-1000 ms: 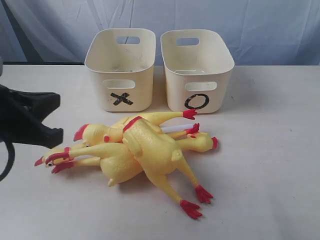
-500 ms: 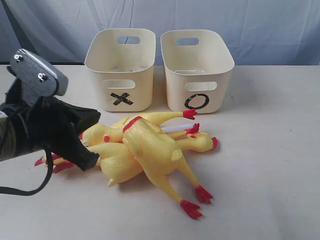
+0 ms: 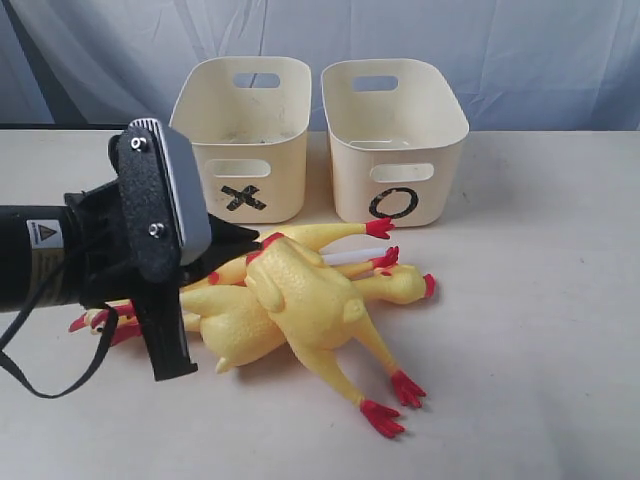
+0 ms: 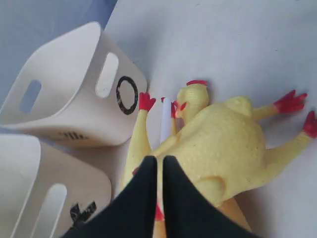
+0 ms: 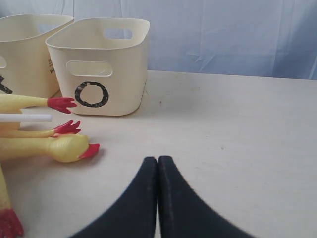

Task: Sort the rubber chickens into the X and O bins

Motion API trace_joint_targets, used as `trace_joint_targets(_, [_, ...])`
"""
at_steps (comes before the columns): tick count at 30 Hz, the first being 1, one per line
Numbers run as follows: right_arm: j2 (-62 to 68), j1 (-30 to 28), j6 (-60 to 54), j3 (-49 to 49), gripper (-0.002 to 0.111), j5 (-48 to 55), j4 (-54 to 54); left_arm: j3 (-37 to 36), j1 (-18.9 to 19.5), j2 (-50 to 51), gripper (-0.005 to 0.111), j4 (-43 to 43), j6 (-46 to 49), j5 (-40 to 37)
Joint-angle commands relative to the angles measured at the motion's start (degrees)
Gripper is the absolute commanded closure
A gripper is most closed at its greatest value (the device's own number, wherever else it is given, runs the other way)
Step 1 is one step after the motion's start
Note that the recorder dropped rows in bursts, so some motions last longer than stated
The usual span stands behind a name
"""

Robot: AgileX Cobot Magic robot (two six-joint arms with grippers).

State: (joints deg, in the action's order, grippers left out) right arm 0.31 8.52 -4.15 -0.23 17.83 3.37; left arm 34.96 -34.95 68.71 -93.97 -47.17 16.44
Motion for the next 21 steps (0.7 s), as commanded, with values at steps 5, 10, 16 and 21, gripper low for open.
trace_joint_targets(5, [-0.3,0.2,-0.2,0.2,0.108,-0.4,0.1,4.6,-0.6,4.0,0.08,-6.0,3.7,5.0])
trace_joint_targets(10, [-0.3,0.2,-0.2,0.2,0.108,-0.4,0.1,8.0,-0.6,8.7,0.061,-6.0,3.8,6.6])
trace_joint_targets(16, [-0.3,0.2,-0.2,0.2,0.108,-0.4,0.1,10.2,-0.6,12.5,0.037,-6.0,3.0,7.8])
trace_joint_targets(21, [-0.3,0.2,-0.2,0.2,0.108,-0.4,0.1,10.2,-0.6,15.0,0.032,-6.0,2.4,9.5])
